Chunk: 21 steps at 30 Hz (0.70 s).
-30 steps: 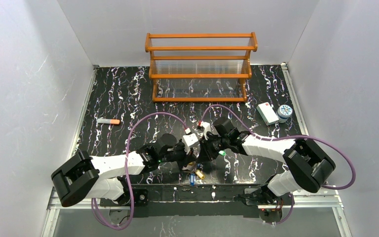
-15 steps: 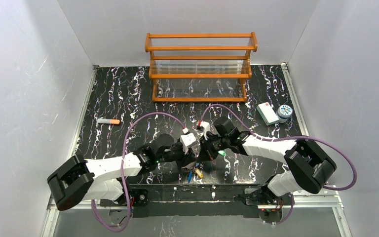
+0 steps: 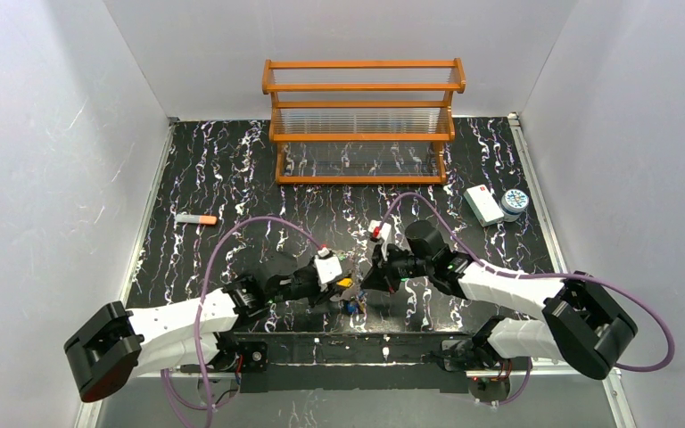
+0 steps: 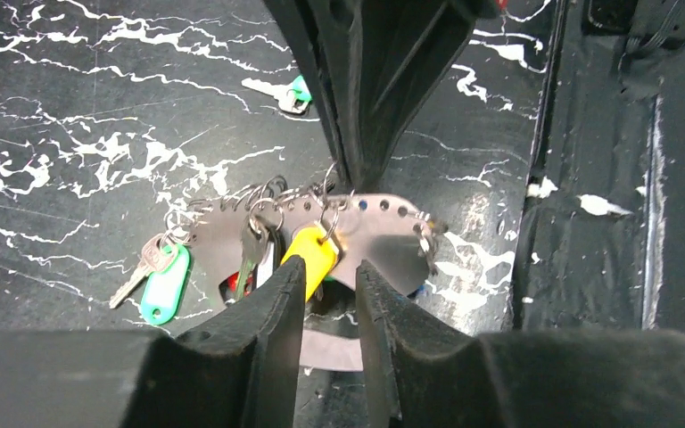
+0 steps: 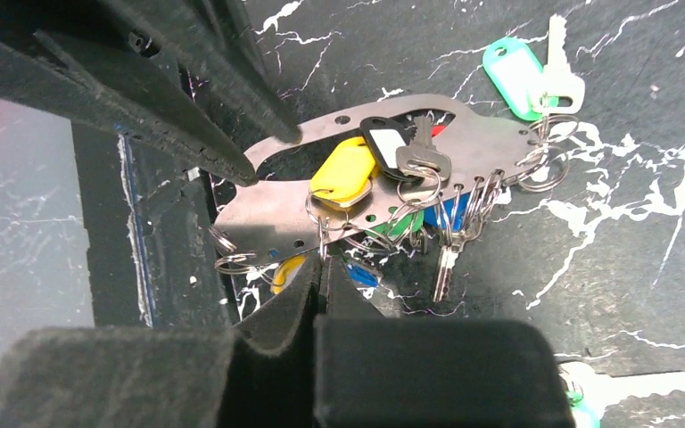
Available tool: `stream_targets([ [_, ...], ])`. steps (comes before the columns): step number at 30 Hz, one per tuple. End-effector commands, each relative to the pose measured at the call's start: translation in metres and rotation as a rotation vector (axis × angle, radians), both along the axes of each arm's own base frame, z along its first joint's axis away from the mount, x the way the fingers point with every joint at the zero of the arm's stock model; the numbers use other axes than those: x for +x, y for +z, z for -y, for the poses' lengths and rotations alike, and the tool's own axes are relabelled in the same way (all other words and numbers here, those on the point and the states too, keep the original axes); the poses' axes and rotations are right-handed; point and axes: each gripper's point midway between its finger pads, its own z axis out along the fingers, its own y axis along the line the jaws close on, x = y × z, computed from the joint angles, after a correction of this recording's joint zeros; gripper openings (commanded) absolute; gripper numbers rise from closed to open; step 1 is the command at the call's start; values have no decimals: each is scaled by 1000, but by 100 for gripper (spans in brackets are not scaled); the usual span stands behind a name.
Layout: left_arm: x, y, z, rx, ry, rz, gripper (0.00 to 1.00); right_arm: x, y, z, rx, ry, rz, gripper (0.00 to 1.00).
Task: Put the keys on the keyring
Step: Pick up the keyring from the center of the board.
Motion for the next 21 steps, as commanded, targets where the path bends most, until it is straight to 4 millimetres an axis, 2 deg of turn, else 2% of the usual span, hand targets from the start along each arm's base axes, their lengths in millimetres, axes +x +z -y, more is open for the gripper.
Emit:
stream_targets([
  [1,9,8,-6,4,-10,156,32,7,27,-8,119,56,189,1],
  [3,11,9,-5,5,-11,182,39,3,28,-8,134,70,195,1],
  [5,11,10,-1,7,-35,192,39,2,28,-9,137,78,194,1],
  [11,3,9,17,-8,-131,172,35,-3,28,-9,139,110,219,1],
  [21,2,12,31,-42,-177,163,31,-10,26,-10,138,153,230,1],
])
